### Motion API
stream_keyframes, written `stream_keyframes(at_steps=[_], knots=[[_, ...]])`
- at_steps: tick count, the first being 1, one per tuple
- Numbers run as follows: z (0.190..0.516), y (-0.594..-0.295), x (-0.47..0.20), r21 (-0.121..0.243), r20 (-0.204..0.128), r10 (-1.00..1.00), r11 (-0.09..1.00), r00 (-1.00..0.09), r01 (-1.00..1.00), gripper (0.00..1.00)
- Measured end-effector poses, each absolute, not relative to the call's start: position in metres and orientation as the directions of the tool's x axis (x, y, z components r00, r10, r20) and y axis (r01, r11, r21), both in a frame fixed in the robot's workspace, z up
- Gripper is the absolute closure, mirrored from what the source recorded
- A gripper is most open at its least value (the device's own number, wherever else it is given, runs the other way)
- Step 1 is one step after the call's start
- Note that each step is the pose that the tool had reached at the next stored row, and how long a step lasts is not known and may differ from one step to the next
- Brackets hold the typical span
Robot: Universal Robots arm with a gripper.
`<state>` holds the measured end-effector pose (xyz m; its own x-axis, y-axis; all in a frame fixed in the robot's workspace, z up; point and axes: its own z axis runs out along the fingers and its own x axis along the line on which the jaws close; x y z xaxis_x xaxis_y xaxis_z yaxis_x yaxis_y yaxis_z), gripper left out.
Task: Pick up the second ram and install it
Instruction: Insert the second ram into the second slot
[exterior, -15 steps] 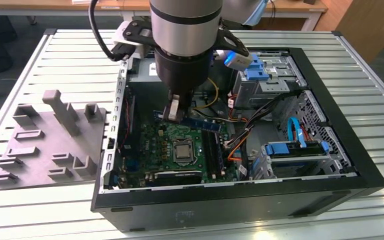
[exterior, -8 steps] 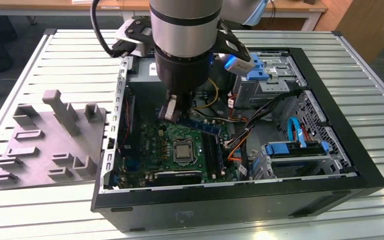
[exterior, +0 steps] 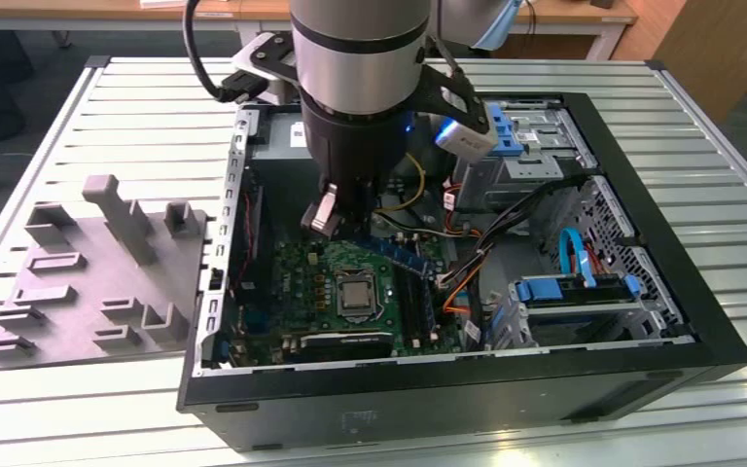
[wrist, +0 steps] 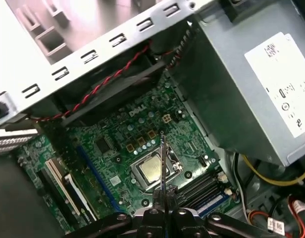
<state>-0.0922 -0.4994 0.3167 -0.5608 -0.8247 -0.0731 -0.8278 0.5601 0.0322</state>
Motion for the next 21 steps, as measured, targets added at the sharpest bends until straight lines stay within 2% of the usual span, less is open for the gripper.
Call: stream_keyframes(at_steps=[21], knots=[[0.3117,-0.4994,-0.0922,0.032,-0.073,-0.557,0.828,-0.828,-0.56,0.87]])
